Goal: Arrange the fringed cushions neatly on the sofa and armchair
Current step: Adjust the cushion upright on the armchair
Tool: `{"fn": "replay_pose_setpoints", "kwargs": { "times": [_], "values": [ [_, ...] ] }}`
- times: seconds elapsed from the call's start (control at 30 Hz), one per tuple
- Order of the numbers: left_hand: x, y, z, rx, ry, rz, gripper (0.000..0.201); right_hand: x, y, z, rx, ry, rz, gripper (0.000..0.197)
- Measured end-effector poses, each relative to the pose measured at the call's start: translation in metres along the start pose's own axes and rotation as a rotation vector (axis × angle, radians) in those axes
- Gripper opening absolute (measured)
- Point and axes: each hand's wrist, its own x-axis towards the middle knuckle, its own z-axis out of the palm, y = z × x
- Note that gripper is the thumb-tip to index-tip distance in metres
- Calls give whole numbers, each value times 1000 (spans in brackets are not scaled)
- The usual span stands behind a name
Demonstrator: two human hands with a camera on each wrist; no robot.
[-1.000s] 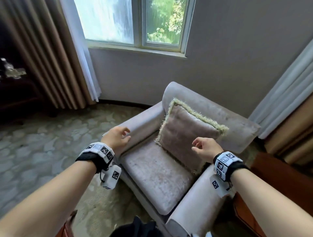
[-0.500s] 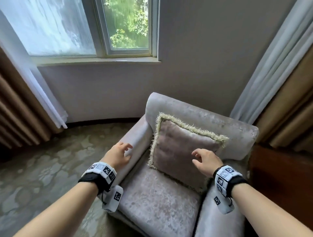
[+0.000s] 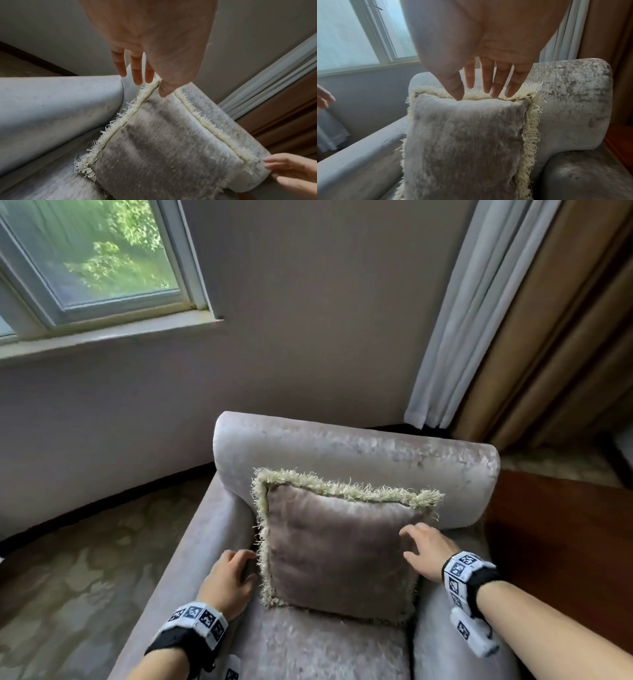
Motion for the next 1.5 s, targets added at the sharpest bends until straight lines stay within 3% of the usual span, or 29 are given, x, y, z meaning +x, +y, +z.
{"fn": "replay_pose_setpoints", "kwargs": {
  "times": [0.23, 0.37, 0.5, 0.7, 0.83, 0.97, 1.23, 1.33, 1.5],
  "values": [
    [97, -34, 97, -1, -145, -29, 70, 75, 9, 21, -150, 80, 87, 73],
    [130, -65, 153, 108, -198, 40, 108, 119, 19, 47, -348, 40, -10, 86],
    [146, -94, 199, 0, -185, 97, 120, 145, 31, 82, -420, 58, -10, 91],
    [169, -122, 264, -246, -110, 52, 134, 165, 51, 127, -253, 274, -74, 90],
    [173, -123, 291, -325, -52, 31, 134, 171, 60, 152, -201, 457, -138, 75],
    [176, -127, 292, -315, -76, 85, 116, 172, 60, 163, -179, 483, -154, 63],
    [161, -119, 264, -318, -86, 139, 89, 153, 58, 155, -167, 540, -189, 68],
    [141, -99, 237, -141, -20, 121, 88, 133, 58, 145, -127, 582, -157, 70],
    [138, -59, 151, 20, 58, 291, 89, 92, 65, 124, -27, 621, -31, 67]
  ]
}}
